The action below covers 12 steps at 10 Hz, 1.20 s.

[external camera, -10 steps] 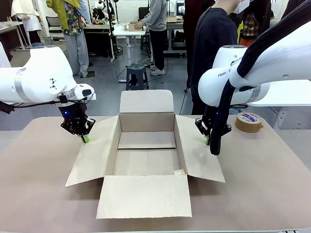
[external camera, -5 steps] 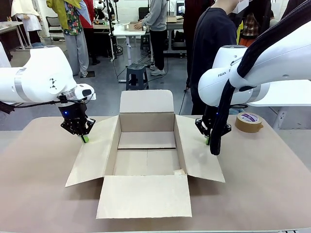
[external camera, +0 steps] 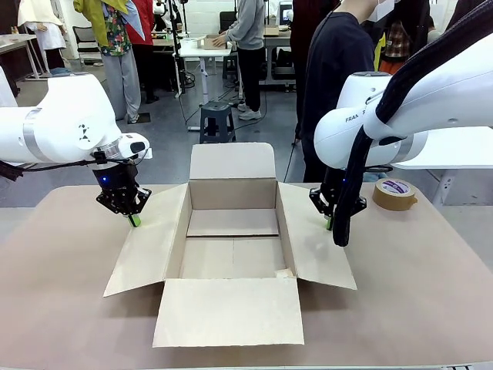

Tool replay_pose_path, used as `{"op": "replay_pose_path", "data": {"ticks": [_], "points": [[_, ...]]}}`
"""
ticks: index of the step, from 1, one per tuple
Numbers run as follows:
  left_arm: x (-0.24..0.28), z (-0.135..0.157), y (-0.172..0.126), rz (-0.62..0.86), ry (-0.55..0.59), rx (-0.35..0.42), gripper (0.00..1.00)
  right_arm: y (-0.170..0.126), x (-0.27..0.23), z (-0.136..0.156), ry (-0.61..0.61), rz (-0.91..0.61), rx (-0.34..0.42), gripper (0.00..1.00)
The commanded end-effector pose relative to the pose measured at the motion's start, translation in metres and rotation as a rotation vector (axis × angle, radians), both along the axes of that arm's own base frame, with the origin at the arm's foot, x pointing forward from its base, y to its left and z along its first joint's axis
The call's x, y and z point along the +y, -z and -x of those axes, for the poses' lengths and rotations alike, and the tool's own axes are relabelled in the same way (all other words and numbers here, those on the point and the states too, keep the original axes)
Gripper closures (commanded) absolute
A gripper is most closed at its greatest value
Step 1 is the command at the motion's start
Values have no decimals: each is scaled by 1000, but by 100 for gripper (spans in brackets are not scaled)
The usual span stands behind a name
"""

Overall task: Wrap the clocks to prevent damage.
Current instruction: Once the human has placed the objects inside and stepped back, release both hands from the side flaps of the Package Box.

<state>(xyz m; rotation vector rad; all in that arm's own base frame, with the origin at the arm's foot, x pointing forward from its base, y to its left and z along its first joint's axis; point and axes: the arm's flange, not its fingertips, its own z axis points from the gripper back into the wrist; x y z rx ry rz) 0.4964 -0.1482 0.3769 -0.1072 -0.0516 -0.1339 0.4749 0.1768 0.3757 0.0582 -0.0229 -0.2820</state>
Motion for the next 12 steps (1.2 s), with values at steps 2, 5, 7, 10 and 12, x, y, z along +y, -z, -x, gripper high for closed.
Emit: {"op": "replay_pose_path", "data": {"ticks": [2, 5, 7, 10, 12], "points": [[0, 0, 1, -9, -2, -1, 99, 1, 1, 0, 14, 9, -2, 99], [0, 0, 1, -9, -2, -1, 99, 1, 1, 0, 14, 9, -2, 99], [0, 0, 1, -9, -2, -1, 99, 1, 1, 0, 14, 9, -2, 99], [0, 0, 1, -9, -2, -1, 99, 1, 1, 0, 14, 9, -2, 99], [0, 0, 1, -9, -2, -1, 99, 1, 1, 0, 14, 9, -2, 99]]}}
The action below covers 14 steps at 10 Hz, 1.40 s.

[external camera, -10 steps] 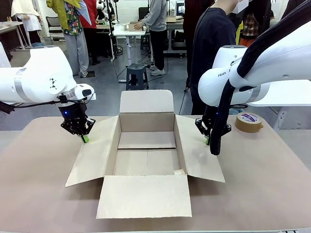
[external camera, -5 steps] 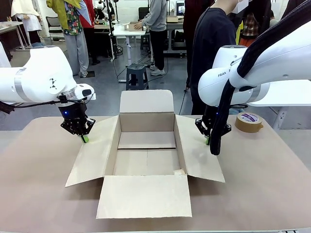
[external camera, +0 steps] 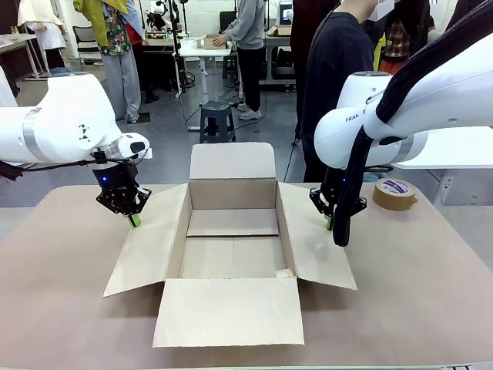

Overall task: Wrap the clocks to prevent damage.
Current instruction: Once the human has placed the objects inside and stepped back, release both hands from the side flaps of the Package Box.

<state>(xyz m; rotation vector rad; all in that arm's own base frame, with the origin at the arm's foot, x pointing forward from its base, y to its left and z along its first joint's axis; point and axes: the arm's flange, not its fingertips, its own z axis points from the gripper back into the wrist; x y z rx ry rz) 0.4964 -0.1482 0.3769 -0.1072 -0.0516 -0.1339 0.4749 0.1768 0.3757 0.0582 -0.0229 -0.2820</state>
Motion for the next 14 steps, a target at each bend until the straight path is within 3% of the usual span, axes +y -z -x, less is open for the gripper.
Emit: {"op": "replay_pose_path", "data": {"ticks": [1, 14], "points": [[0, 0, 1, -9, -2, -1, 99, 1, 1, 0, 14, 9, -2, 99], [0, 0, 1, -9, -2, -1, 99, 1, 1, 0, 14, 9, -2, 99]]}}
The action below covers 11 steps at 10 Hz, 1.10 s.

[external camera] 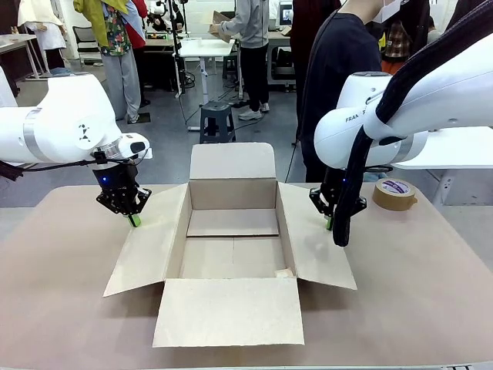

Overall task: Wrap the clocks to prevent damage.
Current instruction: Once the human has placed the objects inside and stepped back, release both hands from the side flaps of the Package Box.

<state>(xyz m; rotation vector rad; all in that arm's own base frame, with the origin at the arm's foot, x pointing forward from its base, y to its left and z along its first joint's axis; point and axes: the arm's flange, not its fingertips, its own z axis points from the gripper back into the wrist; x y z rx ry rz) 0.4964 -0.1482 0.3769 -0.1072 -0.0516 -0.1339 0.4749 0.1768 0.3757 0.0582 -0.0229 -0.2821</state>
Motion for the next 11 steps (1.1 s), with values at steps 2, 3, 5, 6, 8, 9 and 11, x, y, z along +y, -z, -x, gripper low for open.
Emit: {"op": "replay_pose_path", "data": {"ticks": [2, 3, 5, 6, 8, 9, 11], "points": [[0, 0, 1, -9, -2, -1, 99, 1, 1, 0, 13, 9, -2, 99], [0, 0, 1, -9, -2, -1, 99, 1, 1, 0, 13, 9, -2, 99], [0, 0, 1, -9, -2, -1, 99, 1, 1, 0, 13, 9, -2, 99], [0, 0, 1, -9, -2, -1, 99, 1, 1, 0, 13, 9, -2, 99], [0, 0, 1, -9, -2, -1, 99, 1, 1, 0, 13, 9, -2, 99], [0, 0, 1, -9, -2, -1, 99, 1, 1, 0, 13, 9, -2, 99], [0, 0, 1, -9, -2, -1, 99, 1, 1, 0, 13, 9, -2, 99]]}}
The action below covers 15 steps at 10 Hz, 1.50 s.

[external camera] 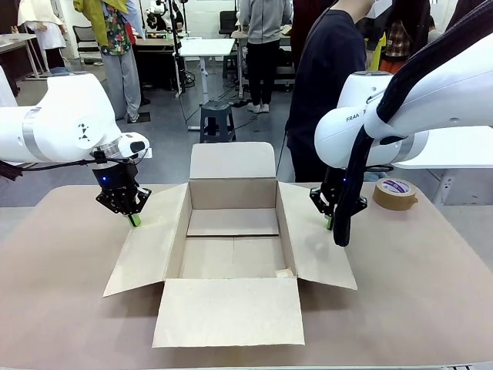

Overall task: Wrap the clocks to prevent damage.
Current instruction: Once the human has placed the objects inside and stepped back, release both hands from the side flaps of the Package Box.

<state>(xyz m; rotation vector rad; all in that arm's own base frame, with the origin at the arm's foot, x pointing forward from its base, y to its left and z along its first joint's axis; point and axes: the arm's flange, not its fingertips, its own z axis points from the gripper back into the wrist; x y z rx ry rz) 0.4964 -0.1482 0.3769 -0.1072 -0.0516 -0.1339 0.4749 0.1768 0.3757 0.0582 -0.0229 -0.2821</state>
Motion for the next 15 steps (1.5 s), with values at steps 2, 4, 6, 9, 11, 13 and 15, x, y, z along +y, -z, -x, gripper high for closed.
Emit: {"op": "replay_pose_path", "data": {"ticks": [2, 4, 6, 9, 11, 13, 15], "points": [[0, 0, 1, -9, -2, -1, 99, 1, 1, 0, 13, 9, -2, 99], [0, 0, 1, -9, -2, -1, 99, 1, 1, 0, 13, 9, -2, 99], [0, 0, 1, -9, -2, -1, 99, 1, 1, 0, 13, 9, -2, 99], [0, 0, 1, -9, -2, -1, 99, 1, 1, 0, 13, 9, -2, 99], [0, 0, 1, -9, -2, -1, 99, 1, 1, 0, 13, 9, -2, 99], [0, 0, 1, -9, -2, -1, 99, 1, 1, 0, 13, 9, -2, 99], [0, 0, 1, -9, -2, -1, 99, 1, 1, 0, 13, 9, -2, 99]]}}
